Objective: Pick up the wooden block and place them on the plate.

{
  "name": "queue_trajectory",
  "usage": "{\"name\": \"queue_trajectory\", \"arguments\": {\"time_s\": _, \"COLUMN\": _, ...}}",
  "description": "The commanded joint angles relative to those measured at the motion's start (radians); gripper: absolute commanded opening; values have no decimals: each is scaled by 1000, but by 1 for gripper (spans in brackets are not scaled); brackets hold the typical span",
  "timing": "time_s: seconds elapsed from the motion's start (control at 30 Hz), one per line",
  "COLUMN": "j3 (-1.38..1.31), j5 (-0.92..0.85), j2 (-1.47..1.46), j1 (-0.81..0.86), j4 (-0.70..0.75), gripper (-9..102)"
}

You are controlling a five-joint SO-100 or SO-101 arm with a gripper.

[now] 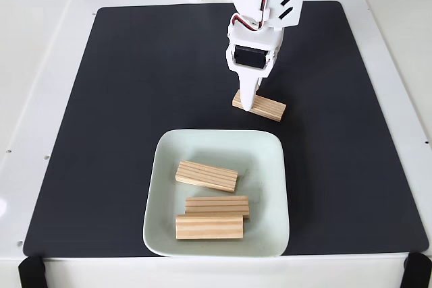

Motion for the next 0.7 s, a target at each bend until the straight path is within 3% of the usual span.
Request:
{"name": "queue_trajectory", "arguments": {"time_s": 0.0, "j3": -44, "j5": 15, "j2": 8, "j1": 5, "j4": -9, "gripper": 19}}
{"name": "queue_trajectory", "arguments": {"time_s": 0.67, "j3": -138, "j5": 23, "j2": -97, "j1": 6, "j4": -9, "gripper": 18}}
